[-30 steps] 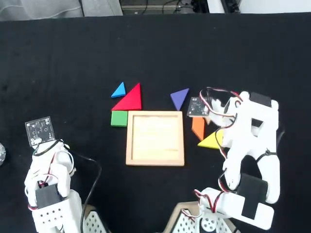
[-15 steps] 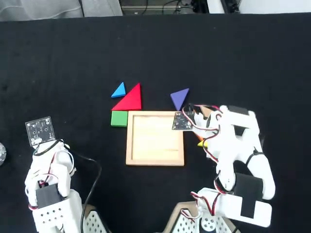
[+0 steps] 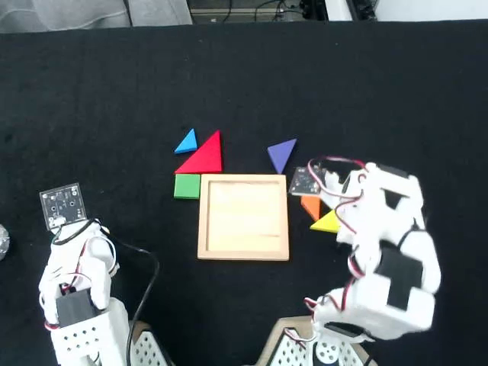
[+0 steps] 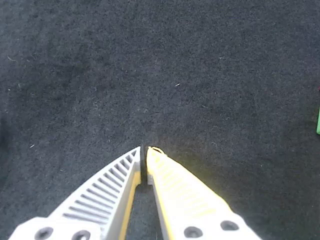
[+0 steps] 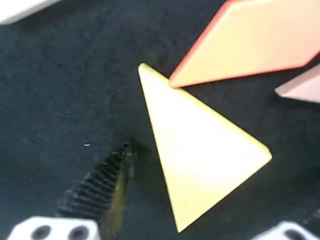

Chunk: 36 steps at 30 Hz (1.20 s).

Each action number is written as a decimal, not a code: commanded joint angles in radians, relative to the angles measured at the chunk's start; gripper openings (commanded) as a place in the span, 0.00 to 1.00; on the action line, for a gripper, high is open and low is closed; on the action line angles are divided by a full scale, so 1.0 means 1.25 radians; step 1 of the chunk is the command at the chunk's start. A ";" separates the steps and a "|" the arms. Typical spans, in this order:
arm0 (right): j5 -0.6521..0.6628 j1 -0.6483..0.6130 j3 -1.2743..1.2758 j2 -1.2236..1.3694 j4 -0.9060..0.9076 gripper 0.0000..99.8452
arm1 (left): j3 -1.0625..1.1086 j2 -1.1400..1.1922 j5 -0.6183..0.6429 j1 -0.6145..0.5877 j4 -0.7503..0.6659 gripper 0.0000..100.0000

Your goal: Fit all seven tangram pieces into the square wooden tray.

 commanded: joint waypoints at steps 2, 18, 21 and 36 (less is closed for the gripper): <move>0.007 0.016 -0.161 0.133 0.076 0.53 | 0.017 0.000 -0.007 -0.008 -0.011 0.03; 0.009 -0.029 -0.186 0.139 0.085 0.53 | 0.017 0.000 -0.007 -0.008 -0.011 0.03; 0.009 -0.042 -0.181 0.139 0.085 0.52 | 0.017 0.000 -0.007 -0.008 -0.011 0.03; 0.007 -0.042 -0.181 0.139 0.085 0.40 | 0.017 0.000 -0.007 -0.008 -0.011 0.03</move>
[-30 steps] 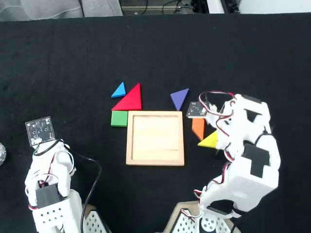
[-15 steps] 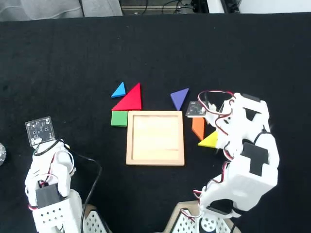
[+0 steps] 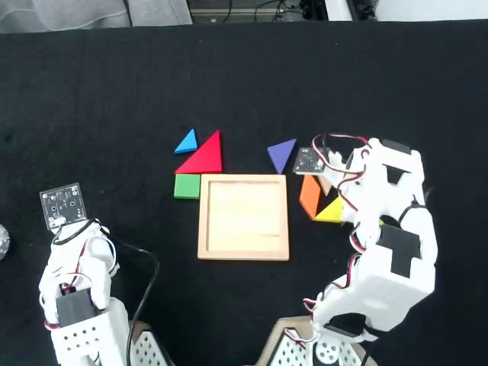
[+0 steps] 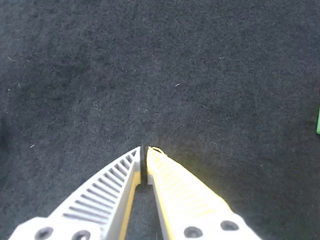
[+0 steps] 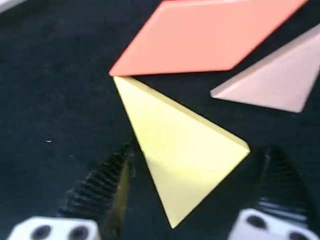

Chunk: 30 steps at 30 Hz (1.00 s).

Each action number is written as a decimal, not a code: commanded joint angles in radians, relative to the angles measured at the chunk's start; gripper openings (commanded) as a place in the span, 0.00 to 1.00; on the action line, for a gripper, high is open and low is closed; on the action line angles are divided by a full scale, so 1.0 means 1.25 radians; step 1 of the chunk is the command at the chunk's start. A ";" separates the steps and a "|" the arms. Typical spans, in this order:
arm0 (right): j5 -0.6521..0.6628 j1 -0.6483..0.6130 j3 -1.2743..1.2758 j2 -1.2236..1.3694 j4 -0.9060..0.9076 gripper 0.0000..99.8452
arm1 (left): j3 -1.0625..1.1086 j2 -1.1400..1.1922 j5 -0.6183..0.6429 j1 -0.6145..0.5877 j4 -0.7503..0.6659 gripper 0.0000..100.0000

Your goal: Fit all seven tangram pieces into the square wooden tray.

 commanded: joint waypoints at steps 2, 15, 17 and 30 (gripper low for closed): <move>0.009 -0.027 0.004 0.013 0.005 0.41 | 0.017 0.000 -0.007 -0.008 -0.011 0.03; 0.036 -0.069 -0.036 -0.013 0.053 0.41 | 0.017 0.000 -0.007 -0.008 -0.011 0.03; 0.043 -0.085 -0.042 -0.034 0.076 0.41 | 0.017 0.000 -0.007 -0.008 -0.011 0.03; 0.039 -0.047 -0.046 -0.046 0.072 0.41 | 0.017 0.000 -0.007 -0.008 -0.011 0.03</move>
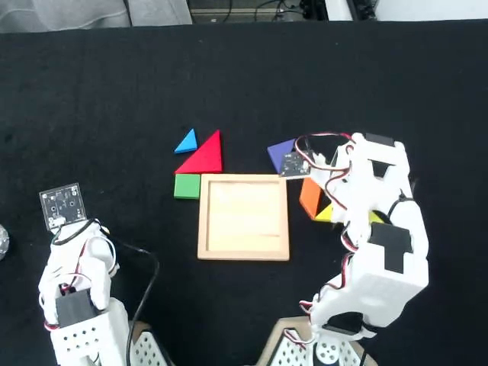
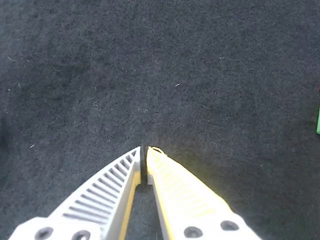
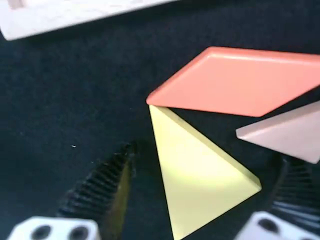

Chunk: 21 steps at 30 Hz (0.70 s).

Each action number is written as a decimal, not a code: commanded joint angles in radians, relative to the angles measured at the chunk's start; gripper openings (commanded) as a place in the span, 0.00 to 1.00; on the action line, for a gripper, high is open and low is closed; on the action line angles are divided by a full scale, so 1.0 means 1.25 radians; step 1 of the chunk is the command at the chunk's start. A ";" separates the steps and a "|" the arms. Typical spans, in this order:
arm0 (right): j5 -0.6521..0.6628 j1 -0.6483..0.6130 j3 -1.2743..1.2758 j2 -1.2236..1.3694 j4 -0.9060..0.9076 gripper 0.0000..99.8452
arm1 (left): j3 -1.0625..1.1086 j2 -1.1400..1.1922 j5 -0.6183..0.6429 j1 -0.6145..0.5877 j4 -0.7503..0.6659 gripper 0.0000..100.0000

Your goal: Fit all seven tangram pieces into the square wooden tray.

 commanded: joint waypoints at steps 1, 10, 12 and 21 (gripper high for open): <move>0.011 0.039 -0.019 -0.035 -0.005 0.41 | 0.017 0.000 -0.007 -0.008 -0.011 0.03; 0.015 0.060 -0.004 -0.035 -0.020 0.41 | 0.017 0.000 -0.007 -0.008 -0.011 0.03; 0.015 0.059 -0.004 -0.035 -0.022 0.41 | 0.017 0.000 -0.007 -0.008 -0.011 0.03; 0.015 0.086 0.008 -0.034 -0.054 0.41 | 0.017 0.000 -0.007 -0.008 -0.011 0.03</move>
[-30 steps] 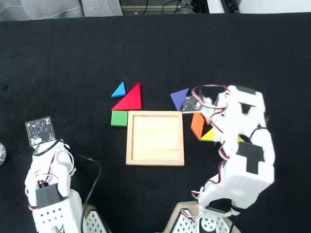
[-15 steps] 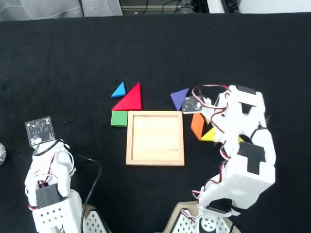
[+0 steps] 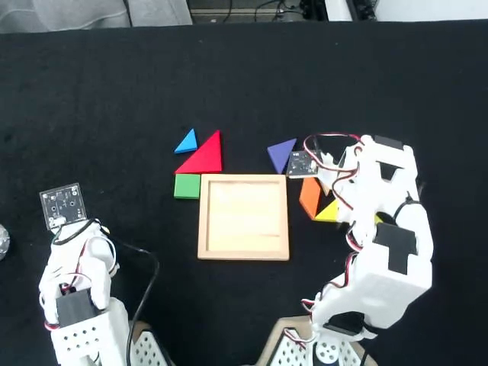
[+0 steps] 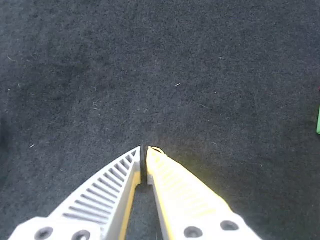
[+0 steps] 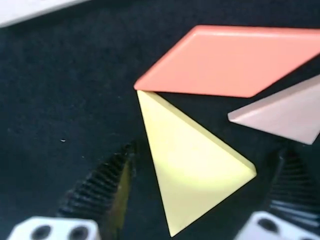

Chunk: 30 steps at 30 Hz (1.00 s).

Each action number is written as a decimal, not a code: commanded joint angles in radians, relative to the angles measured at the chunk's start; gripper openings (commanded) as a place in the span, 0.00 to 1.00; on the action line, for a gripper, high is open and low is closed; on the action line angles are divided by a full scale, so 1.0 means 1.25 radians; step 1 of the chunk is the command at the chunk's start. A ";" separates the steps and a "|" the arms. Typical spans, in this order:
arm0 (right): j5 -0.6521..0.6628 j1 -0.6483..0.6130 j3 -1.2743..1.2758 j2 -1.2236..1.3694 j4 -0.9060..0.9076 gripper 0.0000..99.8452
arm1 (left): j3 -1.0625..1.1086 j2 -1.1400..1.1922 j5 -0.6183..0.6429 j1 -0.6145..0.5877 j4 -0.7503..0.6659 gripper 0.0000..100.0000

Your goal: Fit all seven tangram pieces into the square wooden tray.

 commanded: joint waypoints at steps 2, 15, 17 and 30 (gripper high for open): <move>0.004 0.041 0.010 -0.034 -0.020 0.41 | 0.017 0.000 -0.007 -0.008 -0.011 0.03; 0.002 0.076 0.036 -0.035 -0.048 0.41 | 0.017 0.000 -0.007 -0.008 -0.011 0.03; 0.002 0.068 0.036 -0.035 -0.048 0.41 | 0.017 0.000 -0.007 -0.008 -0.011 0.03; 0.000 0.066 0.035 -0.035 -0.065 0.14 | 0.017 0.000 -0.007 -0.008 -0.011 0.03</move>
